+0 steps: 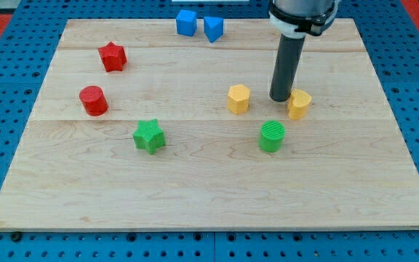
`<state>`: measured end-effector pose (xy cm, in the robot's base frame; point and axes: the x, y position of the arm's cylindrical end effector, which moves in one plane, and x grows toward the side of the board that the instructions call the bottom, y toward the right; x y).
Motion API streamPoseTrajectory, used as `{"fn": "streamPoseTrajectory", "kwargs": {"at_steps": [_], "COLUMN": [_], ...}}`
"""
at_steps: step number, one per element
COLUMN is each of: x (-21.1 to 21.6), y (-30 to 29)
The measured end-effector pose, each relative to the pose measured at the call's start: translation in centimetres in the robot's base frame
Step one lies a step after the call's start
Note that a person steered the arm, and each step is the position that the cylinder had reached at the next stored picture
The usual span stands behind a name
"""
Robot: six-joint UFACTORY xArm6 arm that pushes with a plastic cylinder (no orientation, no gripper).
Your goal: Place the yellow hexagon and yellow heart horizontally
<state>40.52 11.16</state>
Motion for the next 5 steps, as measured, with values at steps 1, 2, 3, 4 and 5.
{"fn": "streamPoseTrajectory", "kwargs": {"at_steps": [1,2,3,4,5], "x": [1.5,1.6,1.1,-0.3,-5.6], "y": [0.3,0.6,2.7,1.5,-1.8]}}
